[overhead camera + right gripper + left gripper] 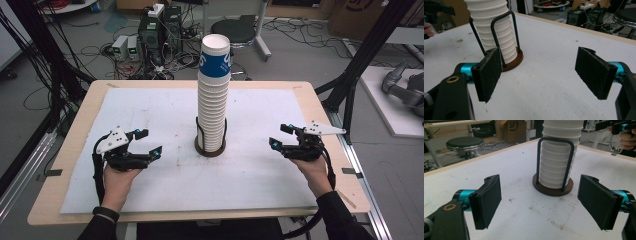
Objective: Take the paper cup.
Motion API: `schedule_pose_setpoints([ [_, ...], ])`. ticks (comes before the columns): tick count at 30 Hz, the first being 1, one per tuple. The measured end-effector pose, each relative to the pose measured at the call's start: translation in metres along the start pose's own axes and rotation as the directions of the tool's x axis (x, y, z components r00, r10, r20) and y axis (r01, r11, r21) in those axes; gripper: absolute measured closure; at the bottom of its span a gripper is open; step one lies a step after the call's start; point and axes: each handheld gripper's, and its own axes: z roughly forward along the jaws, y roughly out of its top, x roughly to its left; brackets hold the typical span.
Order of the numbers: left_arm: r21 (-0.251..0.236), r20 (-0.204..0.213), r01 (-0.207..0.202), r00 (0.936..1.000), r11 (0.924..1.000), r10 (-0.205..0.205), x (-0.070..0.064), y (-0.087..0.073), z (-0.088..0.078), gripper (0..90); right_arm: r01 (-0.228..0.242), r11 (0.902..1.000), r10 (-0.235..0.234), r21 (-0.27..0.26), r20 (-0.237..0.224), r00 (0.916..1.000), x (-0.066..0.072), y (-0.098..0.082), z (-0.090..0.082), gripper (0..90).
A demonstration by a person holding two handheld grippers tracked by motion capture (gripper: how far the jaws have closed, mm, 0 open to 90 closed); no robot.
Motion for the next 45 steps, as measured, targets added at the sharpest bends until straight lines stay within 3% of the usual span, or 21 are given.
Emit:
schedule_pose_setpoints([
  [13,-0.03,-0.005,0.01,0.9999,0.9995,-0.01,-0.001,0.003,-0.001,17.8,0.023,0.9982,-0.024,-0.055,-0.01,0.9997,0.004,0.002,-0.005,20.7],
  [20,-0.02,0.006,0.021,0.9998,0.9996,-0.021,0.0,0.003,0.004,15.3,0.028,0.9969,-0.032,-0.073,-0.056,0.9979,0.01,0.012,-0.008,17.0],
  [29,-0.021,0.017,0.033,0.9993,0.9992,-0.033,-0.001,0.005,0.004,14.1,0.055,0.9921,-0.07,-0.112,-0.128,0.9893,0.025,0.04,0.001,16.9],
  [45,-0.03,0.015,0.058,0.9983,0.9979,-0.057,0.001,0.004,-0.002,14.1,0.085,0.9875,-0.107,-0.133,-0.172,0.9793,0.036,0.091,0.032,17.0],
])
